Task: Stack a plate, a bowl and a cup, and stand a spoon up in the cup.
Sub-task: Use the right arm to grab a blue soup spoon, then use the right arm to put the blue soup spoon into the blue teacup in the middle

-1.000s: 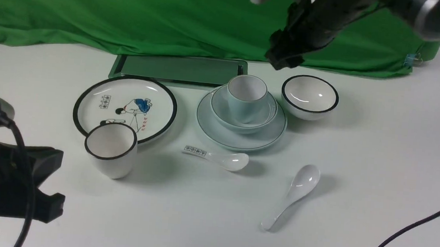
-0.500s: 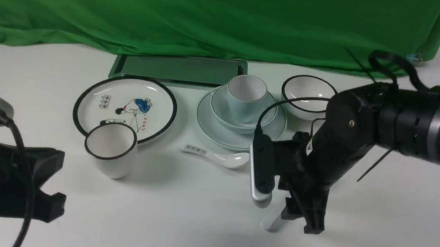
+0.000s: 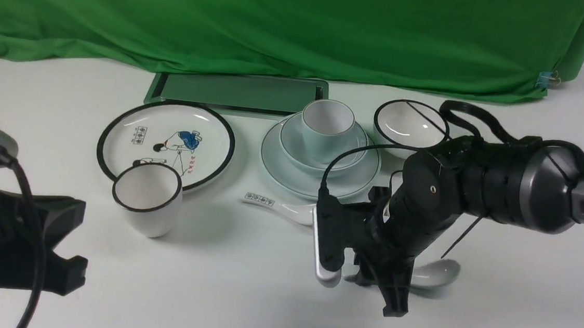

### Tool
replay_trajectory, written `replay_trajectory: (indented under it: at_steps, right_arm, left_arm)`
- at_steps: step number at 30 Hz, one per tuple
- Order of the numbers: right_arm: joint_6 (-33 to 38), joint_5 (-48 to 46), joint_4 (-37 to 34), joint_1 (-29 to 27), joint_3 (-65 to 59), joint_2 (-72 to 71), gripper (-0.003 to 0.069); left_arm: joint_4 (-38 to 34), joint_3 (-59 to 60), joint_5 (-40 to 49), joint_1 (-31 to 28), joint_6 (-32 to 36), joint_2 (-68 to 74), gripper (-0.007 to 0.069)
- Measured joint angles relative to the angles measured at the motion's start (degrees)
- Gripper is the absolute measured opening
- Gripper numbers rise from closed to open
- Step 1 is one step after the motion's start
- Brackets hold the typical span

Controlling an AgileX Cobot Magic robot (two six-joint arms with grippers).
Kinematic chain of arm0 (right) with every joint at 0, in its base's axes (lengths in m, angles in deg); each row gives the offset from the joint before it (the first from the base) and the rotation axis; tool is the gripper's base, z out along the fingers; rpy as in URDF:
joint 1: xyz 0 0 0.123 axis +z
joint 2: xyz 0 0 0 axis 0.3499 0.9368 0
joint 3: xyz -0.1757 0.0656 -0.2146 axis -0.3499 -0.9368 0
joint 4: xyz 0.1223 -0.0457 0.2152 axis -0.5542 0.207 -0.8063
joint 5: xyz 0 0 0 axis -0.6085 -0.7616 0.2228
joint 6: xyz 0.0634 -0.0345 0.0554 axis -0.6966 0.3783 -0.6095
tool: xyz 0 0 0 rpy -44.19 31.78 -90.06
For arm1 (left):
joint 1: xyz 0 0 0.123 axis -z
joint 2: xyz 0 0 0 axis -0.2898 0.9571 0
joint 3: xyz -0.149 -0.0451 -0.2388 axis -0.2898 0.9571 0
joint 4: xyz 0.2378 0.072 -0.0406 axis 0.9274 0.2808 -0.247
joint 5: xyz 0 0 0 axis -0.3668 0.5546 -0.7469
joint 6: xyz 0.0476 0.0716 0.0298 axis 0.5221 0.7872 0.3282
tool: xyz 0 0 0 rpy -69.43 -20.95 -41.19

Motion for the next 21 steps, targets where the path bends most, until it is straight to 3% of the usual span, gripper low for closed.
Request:
replay_trajectory:
  at_steps: [8, 11, 16, 19, 21]
  right_arm:
    - [-4.94, 7.29, -4.05, 0.00, 0.71, -4.53, 0.0174]
    - [-10.14, 19.89, -7.32, 0.07, 1.45, -9.11, 0.0174]
    - [-25.90, 52.49, -10.55, 0.08, 2.62, -8.63, 0.0174]
    - [-36.05, 62.24, -10.00, 0.08, 6.59, -2.53, 0.0174]
    - [-39.33, 62.60, -8.74, 0.08, 9.90, 1.62, 0.0174]
  left_arm:
    - [0.00, 0.00, -0.61, 0.00, 0.00, 0.00, -0.0008]
    - [0.00, 0.00, -1.01, 0.00, 0.00, 0.00, -0.0008]
    - [0.00, 0.00, -3.51, 0.00, 0.00, 0.00, -0.0008]
    - [0.00, 0.00, -3.93, 0.00, 0.00, 0.00, -0.0008]
    - [0.00, 0.00, -3.92, 0.00, 0.00, 0.00, -0.0008]
